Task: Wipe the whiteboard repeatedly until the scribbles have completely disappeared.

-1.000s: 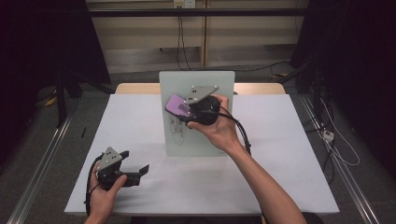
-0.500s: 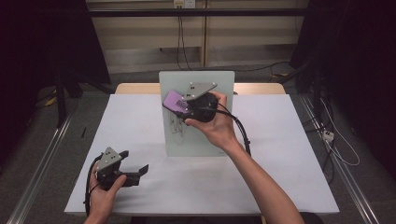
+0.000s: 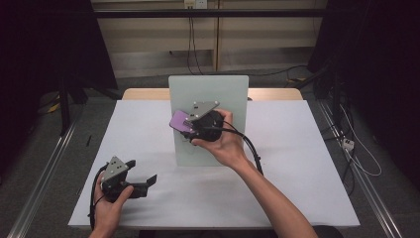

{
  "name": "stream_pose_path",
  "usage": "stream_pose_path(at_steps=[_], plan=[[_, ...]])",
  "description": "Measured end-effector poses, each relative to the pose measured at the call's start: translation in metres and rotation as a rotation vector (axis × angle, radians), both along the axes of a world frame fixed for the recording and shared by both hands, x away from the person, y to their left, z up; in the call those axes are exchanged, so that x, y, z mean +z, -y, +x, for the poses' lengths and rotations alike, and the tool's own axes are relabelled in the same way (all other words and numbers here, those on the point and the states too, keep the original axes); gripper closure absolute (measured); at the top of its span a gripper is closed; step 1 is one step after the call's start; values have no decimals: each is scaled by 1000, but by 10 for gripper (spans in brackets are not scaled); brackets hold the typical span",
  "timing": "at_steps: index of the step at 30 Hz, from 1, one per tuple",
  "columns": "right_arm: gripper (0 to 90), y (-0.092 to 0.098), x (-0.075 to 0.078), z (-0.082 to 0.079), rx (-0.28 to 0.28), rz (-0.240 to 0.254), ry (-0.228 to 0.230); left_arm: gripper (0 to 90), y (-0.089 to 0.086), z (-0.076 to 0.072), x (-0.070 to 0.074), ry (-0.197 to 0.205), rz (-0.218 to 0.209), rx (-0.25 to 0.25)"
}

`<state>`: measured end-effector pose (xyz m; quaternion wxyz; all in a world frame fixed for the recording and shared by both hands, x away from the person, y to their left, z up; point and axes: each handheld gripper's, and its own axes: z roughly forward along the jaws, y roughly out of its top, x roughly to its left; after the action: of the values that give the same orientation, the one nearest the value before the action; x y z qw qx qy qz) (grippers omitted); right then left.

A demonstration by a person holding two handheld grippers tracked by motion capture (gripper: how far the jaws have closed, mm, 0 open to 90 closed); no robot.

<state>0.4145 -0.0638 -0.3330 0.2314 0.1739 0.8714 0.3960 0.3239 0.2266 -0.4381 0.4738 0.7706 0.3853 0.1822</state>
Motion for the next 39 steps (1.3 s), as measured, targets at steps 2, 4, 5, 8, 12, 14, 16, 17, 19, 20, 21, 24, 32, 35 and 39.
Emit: stream_pose_path(at_steps=[2,4,5,8,12,14,16,17,19,20,21,24,32,35,39], plan=[[413,-1,-4,-1,7,-9,1,54,1,0,0,-2,-1,-2],[414,-2,-8,-3,5,-11,0,54,1,0,0,-2,0,-2],[414,-2,-10,-4,8,-15,3,54,0,0,0,-1,6,-7],[414,-3,-16,-7,13,-26,-5,54,1,0,0,-1,6,-7],[414,-4,-23,-8,21,-27,-21,54,1,0,0,-1,8,-8],[414,-4,-27,-9,29,-35,-26,54,1,0,-1,-2,9,-8],[414,-4,-28,-10,29,-39,-33,54,1,1,0,-1,11,-11],[414,-3,-28,-10,31,-39,-36,54,1,0,0,-3,7,-9],[414,-3,-26,-9,36,-35,-46,54,1,0,0,-2,5,-11],[414,-2,-26,-8,34,-33,-43,54,1,0,0,-1,5,-11],[414,-1,-25,-9,29,-30,-43,54,1,0,0,-1,7,-11],[414,2,-20,-8,17,-10,-30,54,0,1,-1,-4,9,-10],[414,20,5,-4,-41,33,37,54,3,1,-1,-3,14,-17],[414,26,7,-4,-52,44,44,54,2,1,-1,-5,9,-12],[414,27,-6,-9,-43,9,36,54,2,1,-1,-7,6,-9]])
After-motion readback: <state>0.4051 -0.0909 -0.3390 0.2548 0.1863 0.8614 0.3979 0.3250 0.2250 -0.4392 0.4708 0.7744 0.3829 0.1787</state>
